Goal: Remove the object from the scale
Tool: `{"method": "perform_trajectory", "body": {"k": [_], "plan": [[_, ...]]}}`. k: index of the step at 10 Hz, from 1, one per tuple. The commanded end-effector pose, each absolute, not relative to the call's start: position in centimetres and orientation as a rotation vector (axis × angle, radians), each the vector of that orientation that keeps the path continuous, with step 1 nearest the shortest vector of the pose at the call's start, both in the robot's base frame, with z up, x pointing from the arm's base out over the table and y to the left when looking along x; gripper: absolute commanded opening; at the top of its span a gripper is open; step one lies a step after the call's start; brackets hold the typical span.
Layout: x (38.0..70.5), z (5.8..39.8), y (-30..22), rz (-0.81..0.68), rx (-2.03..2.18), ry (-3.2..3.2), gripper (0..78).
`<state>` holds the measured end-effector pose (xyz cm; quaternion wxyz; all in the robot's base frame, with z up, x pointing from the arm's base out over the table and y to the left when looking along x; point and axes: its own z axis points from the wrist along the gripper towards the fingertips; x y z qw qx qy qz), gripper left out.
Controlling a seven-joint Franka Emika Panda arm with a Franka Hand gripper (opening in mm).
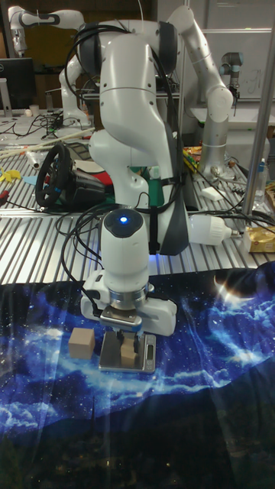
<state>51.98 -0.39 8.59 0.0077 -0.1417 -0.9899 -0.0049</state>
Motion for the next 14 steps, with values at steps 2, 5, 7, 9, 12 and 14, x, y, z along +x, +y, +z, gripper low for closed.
{"method": "perform_trajectory", "body": {"k": [2, 5, 7, 9, 12, 14], "plan": [[52.1, 8.7, -0.4, -0.015, -0.444, -3.096, 1.3], [51.1, 12.4, -1.4, 0.004, -0.436, -3.064, 1.3], [50.9, 12.7, -1.4, 0.004, -0.434, -3.063, 1.3], [50.7, 13.1, -1.2, 0.006, -0.442, -3.058, 1.3], [52.0, 13.7, -1.1, 0.006, -0.44, -3.061, 1.3], [52.8, 13.9, -1.0, 0.006, -0.44, -3.061, 1.3]]}}
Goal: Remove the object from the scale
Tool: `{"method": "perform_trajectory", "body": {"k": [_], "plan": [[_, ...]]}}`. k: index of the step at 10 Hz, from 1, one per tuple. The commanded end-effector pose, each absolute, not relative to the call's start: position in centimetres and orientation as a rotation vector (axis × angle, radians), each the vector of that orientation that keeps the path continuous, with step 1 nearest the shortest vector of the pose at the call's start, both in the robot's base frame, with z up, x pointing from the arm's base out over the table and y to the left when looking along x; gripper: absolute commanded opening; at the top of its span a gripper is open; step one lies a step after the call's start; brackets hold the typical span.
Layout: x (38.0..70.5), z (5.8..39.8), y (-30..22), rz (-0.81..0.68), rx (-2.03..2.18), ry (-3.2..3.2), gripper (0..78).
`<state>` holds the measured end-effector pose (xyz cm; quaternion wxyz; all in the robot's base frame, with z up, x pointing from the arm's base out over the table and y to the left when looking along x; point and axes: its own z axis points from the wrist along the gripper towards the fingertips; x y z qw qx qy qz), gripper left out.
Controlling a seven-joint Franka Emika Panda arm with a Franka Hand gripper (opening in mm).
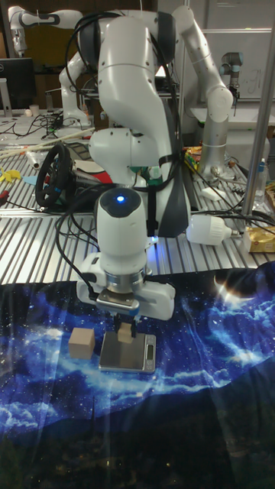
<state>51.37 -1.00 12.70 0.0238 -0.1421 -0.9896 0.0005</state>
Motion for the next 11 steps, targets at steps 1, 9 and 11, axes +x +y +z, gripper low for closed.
{"method": "perform_trajectory", "body": {"k": [1, 9, 11], "plan": [[53.7, 14.0, -0.9, 0.006, -0.441, -3.061, 1.3], [58.4, 13.0, -0.5, 0.007, -0.434, -3.07, 1.3], [59.1, 12.8, -0.6, 0.006, -0.429, -3.069, 1.3]]}}
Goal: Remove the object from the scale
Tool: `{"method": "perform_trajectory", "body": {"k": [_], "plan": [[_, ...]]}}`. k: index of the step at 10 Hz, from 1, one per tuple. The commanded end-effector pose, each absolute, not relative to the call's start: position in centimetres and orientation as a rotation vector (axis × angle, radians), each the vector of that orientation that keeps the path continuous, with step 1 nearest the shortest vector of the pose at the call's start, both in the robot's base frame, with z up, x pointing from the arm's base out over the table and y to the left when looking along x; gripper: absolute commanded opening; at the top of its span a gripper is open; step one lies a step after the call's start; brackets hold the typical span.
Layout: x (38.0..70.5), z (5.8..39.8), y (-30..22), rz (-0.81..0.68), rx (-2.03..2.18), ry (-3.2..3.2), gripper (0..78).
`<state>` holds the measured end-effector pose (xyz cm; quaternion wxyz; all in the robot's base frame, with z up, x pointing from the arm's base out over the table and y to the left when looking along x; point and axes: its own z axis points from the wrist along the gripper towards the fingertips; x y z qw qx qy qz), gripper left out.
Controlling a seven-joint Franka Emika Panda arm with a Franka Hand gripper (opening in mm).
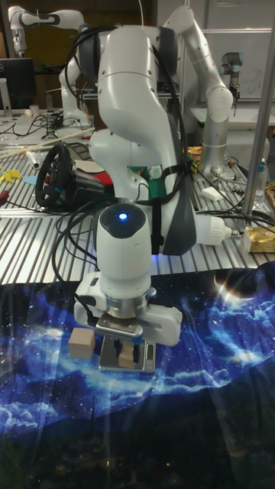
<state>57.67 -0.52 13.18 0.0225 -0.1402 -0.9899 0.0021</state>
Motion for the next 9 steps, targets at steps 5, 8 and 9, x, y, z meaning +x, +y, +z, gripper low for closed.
{"method": "perform_trajectory", "body": {"k": [5, 8, 9], "plan": [[60.6, 11.0, -1.1, 0.005, -0.414, -3.078, 1.3], [61.2, 9.7, -1.2, 0.006, -0.414, -3.081, 1.3], [61.4, 9.3, -1.1, 0.006, -0.417, -3.08, 1.3]]}}
